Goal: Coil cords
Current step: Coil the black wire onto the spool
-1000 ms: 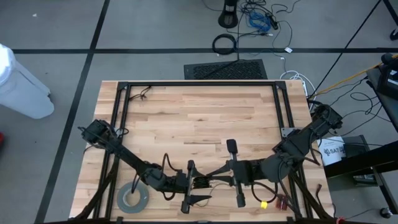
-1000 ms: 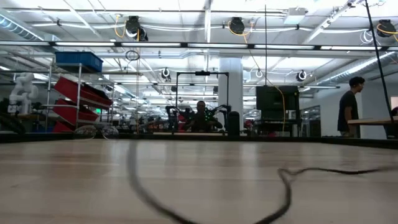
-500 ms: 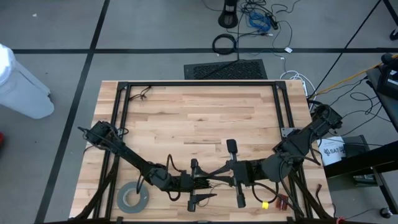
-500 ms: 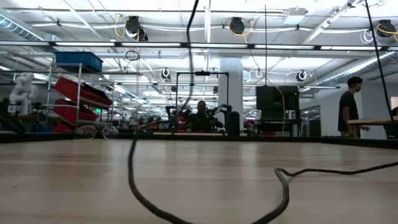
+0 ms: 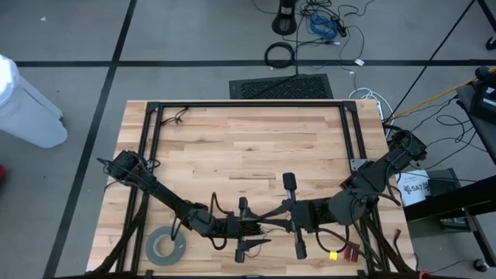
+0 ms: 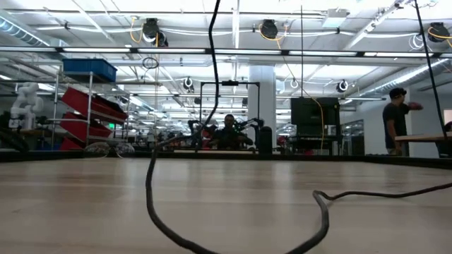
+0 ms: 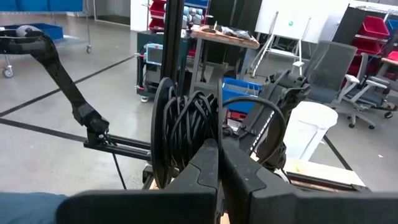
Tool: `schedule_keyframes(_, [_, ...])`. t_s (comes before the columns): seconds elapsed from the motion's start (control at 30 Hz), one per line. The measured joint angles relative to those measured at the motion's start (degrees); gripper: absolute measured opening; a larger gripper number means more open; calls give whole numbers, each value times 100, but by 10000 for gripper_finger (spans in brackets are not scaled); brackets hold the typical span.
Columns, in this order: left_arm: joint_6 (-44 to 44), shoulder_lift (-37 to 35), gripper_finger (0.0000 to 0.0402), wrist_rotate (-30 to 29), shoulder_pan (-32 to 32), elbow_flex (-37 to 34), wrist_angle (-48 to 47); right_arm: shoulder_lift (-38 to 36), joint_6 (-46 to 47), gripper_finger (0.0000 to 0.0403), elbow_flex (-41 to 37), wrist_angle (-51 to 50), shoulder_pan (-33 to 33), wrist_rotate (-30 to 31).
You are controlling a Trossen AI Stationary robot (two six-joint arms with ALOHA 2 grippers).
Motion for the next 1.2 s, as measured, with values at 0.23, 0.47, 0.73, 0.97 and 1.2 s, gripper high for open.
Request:
schedule_keyframes(0.23, [-296,0,233,19,77,0,-158,0,-56,0,0,54,-41,-1])
schedule_keyframes(0.47, [-450,0,232,34,127,0,-435,2,-90,0,0,41,-101,-21])
schedule_keyframes(0.73, [-448,0,188,34,133,0,-542,2,-147,0,0,39,-121,-27])
schedule_keyframes(0.97, [-446,7,78,-59,142,0,-750,2,-171,0,0,39,-121,-25])
schedule_keyframes(1.2, [-439,7,12,-216,137,0,-1178,2,-170,0,0,29,-114,-25])
